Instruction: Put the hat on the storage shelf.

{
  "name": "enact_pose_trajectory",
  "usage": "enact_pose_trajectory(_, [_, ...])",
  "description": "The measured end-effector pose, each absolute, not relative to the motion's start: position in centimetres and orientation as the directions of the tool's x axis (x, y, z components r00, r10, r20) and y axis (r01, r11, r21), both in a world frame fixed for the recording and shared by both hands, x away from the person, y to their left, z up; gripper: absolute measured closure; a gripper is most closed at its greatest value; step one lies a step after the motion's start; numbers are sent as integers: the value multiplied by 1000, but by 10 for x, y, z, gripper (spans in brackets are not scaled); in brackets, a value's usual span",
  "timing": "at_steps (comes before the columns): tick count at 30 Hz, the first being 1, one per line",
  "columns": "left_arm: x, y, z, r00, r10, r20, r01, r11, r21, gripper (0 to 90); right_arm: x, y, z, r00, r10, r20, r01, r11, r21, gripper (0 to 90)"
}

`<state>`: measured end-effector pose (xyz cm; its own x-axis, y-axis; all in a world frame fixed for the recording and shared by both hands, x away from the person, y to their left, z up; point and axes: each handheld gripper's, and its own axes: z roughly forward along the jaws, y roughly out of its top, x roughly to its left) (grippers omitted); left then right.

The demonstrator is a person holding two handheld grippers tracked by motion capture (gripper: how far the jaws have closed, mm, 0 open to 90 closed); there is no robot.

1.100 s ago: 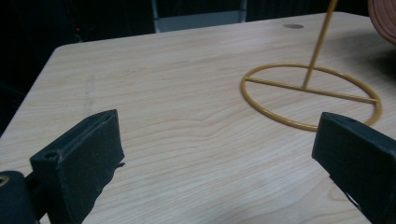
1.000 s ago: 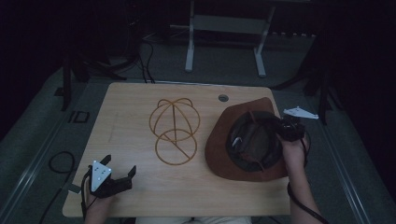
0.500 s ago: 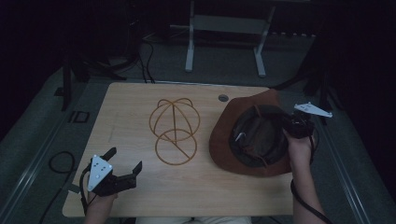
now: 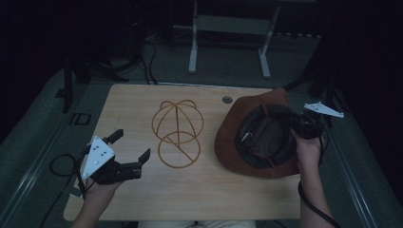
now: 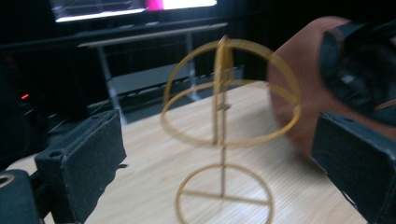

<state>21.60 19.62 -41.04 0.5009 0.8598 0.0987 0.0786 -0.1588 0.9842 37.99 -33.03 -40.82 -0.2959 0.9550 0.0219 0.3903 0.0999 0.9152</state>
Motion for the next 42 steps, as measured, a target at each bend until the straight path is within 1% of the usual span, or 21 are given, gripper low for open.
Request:
enact_pose_trajectory(4, [229, 180, -392, 532, 841, 98, 90, -172, 981, 36, 379, -331, -404, -296, 955, 31, 383, 89, 920, 841])
enact_pose_trajectory(10, [244, 159, -383, 564, 820, 100, 100, -189, 977, 44, 377, -330, -399, -297, 954, 30, 375, 88, 923, 842])
enact_pose_trajectory(14, [249, 147, -379, 580, 805, 122, 93, -215, 972, 44, 376, -330, -396, -295, 955, 25, 364, 89, 927, 842])
enact_pose_trajectory(15, [254, 137, -376, 606, 787, 118, 95, -219, 971, 44, 375, -330, -396, -295, 955, 25, 362, 87, 928, 842])
enact_pose_trajectory(20, [262, 109, -370, 648, 749, 136, 88, -251, 964, 44, 371, -329, -393, -294, 956, 12, 350, 96, 932, 842])
enact_pose_trajectory(22, [264, 105, -370, 651, 745, 143, 84, -258, 962, 52, 370, -329, -392, -295, 956, 6, 343, 100, 934, 842])
enact_pose_trajectory(23, [269, 92, -369, 663, 729, 169, 74, -288, 955, 52, 370, -329, -392, -294, 956, 1, 342, 104, 934, 842])
enact_pose_trajectory(25, [271, 88, -369, 666, 726, 173, 77, -297, 952, 53, 369, -329, -392, -296, 955, -1, 338, 106, 935, 842])
enact_pose_trajectory(31, [288, 47, -367, 705, 684, 190, 72, -335, 939, 61, 364, -327, -390, -303, 953, -8, 326, 111, 939, 842])
enact_pose_trajectory(35, [299, 21, -367, 726, 664, 179, 84, -344, 935, 61, 363, -326, -389, -306, 952, -3, 321, 106, 941, 842])
enact_pose_trajectory(36, [299, 21, -367, 726, 664, 179, 84, -344, 935, 61, 362, -326, -389, -308, 952, -4, 321, 108, 941, 842])
enact_pose_trajectory(37, [304, 8, -368, 736, 654, 177, 88, -351, 932, 61, 361, -326, -388, -309, 951, -4, 317, 107, 942, 842])
enact_pose_trajectory(42, [314, -22, -373, 757, 628, 183, 90, -377, 922, 61, 358, -325, -386, -317, 948, -8, 307, 110, 945, 841])
